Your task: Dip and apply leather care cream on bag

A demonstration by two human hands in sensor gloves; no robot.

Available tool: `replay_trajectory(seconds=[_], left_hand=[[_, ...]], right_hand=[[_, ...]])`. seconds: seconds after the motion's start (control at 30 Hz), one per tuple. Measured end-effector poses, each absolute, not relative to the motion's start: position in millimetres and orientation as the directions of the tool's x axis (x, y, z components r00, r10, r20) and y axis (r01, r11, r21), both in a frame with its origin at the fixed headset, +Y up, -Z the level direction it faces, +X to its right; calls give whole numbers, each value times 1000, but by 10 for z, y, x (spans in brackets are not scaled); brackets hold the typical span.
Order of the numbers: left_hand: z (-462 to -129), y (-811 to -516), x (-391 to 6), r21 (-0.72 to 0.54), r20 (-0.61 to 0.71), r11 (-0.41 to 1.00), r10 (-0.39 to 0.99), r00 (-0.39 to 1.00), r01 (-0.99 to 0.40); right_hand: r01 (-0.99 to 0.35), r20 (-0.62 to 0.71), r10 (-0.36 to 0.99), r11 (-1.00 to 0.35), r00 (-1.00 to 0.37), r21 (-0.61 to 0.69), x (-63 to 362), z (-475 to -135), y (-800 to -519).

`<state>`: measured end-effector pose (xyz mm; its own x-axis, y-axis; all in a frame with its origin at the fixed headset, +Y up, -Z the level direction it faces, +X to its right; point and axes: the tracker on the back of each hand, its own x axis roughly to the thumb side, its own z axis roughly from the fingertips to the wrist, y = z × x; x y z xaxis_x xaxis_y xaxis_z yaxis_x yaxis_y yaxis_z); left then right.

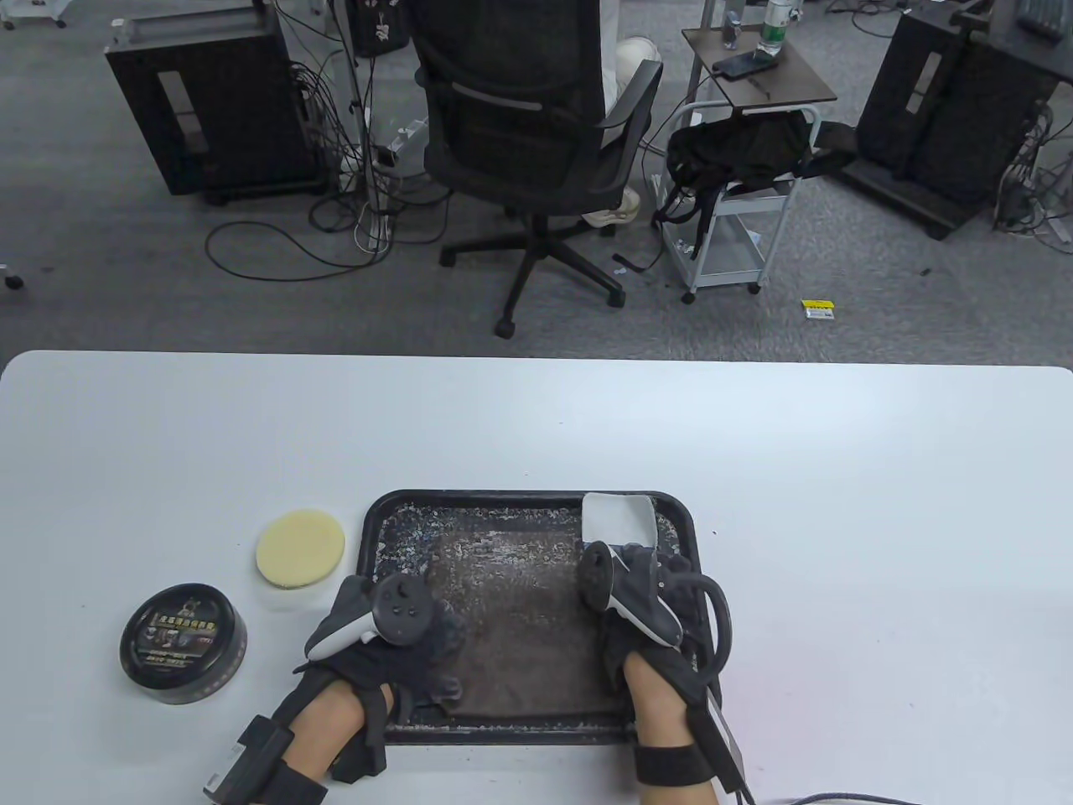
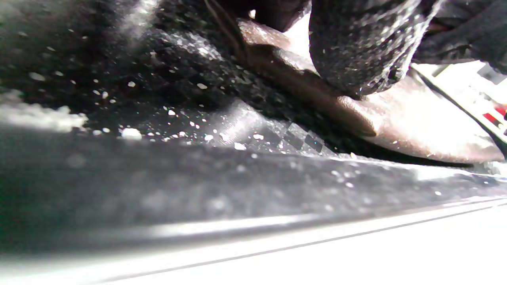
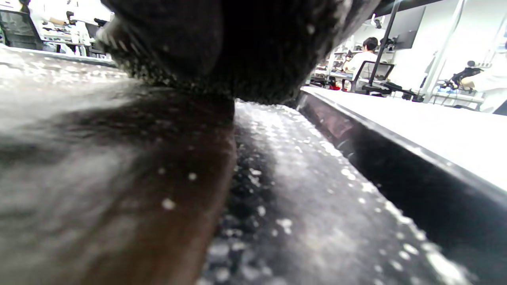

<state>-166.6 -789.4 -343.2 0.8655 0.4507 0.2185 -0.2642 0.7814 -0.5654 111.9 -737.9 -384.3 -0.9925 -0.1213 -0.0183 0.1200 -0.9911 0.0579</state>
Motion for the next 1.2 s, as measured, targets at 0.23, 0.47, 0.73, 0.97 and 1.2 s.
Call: replay_trajectory(seconds=[0.23,0.47,0.73,0.97,1.2], left_hand=[[-3434,-7899,-1668,-565,212,781,449,868,-266],[-3435,-7899,-1664,-565,211,783,443,871,-261],[-3438,-7905,-1663,-564,228,788,438,869,-249],[-3434,-7914,-1659,-567,219,782,446,868,-259],[-3436,-7911,-1653,-567,219,785,437,873,-250]], right_hand=[[117,-17,-119,-991,-993,69,1100,-3831,-7383],[203,57,-200,-978,-978,52,799,-3760,-7423],[239,190,-226,-970,-955,51,429,-3669,-7473],[172,290,-150,-984,-945,53,181,-3603,-7534],[95,375,-65,-994,-925,61,-34,-3546,-7555]])
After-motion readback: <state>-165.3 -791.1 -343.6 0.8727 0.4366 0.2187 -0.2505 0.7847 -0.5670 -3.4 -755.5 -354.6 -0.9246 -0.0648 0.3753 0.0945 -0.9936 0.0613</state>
